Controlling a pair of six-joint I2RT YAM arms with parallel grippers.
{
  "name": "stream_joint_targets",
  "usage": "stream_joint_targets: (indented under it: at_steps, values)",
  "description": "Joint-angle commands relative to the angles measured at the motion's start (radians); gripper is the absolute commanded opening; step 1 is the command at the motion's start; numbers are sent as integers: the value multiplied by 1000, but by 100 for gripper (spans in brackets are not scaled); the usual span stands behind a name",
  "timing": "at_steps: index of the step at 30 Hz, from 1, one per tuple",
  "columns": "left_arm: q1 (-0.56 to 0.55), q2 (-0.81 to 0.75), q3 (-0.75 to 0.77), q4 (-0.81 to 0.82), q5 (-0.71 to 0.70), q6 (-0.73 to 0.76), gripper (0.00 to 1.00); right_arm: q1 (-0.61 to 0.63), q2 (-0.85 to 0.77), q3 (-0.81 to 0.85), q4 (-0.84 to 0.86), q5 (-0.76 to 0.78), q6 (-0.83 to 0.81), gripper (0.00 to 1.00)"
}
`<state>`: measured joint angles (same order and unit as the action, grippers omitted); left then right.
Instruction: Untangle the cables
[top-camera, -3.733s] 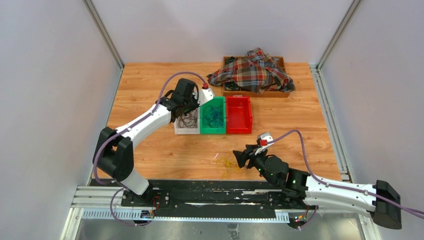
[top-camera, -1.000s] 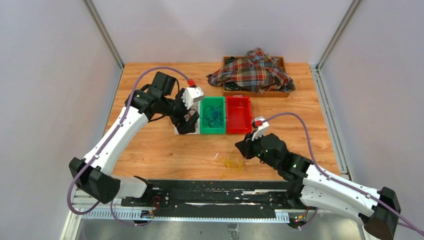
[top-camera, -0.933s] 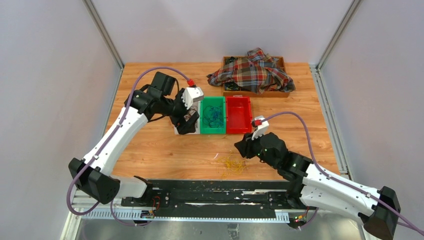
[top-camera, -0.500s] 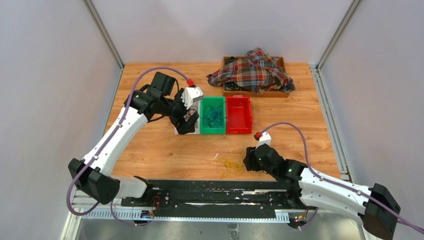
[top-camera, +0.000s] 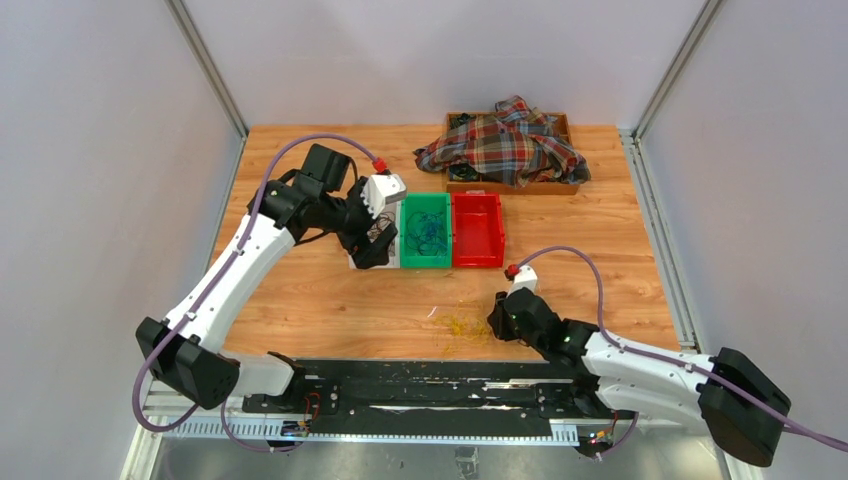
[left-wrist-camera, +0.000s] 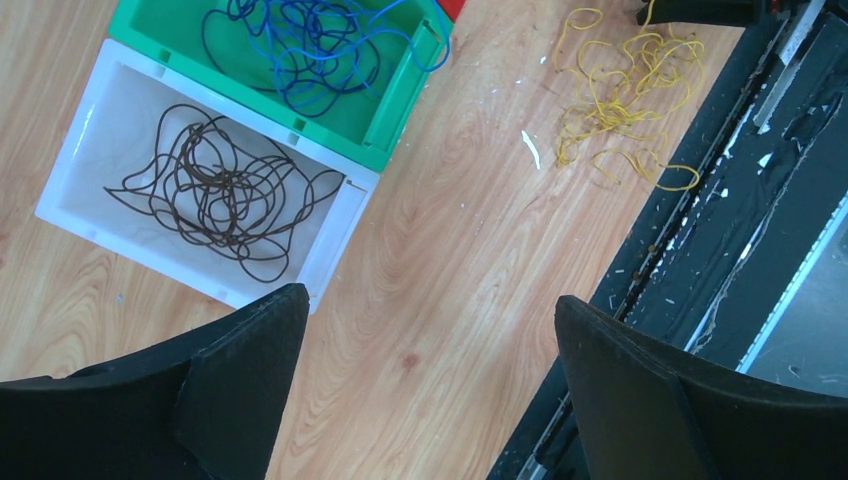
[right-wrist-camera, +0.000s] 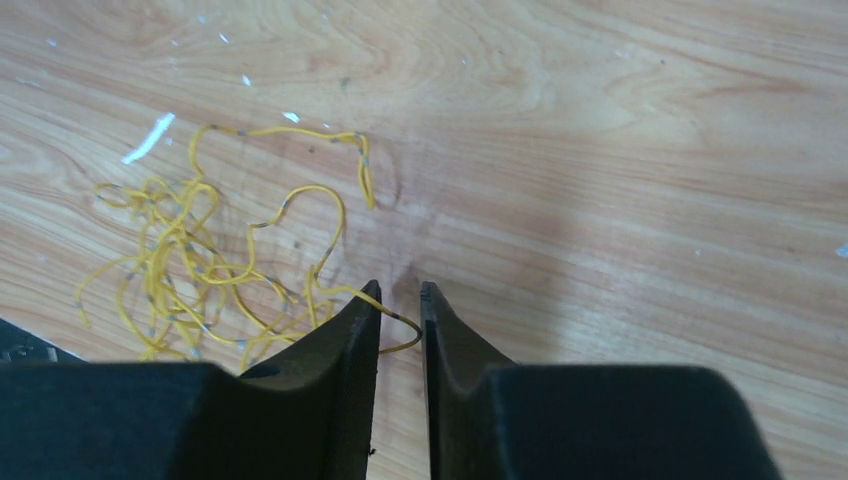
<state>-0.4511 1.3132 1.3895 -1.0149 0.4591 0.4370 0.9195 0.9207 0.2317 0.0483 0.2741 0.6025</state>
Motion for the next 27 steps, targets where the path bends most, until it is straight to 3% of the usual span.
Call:
stream_joint_targets:
  at_steps: [1,4,11,20,27]
  values:
    - [1,-36,1,-5,-8,3,98,-16,-16,-4,90,-30,-32,14]
    - [1,-41,1,-5,-7,3,98,-15,-71,19,59,-48,-53,1]
    - [2,-58,29,-30,42,22,98,-16,-178,203,-22,-149,-87,1]
    - [-14,-95,75,-82,208,56,98,-13,-35,416,35,-425,-98,1]
    - [-132,-118,36,-82,283,82,99,-13,65,448,225,-655,-69,1]
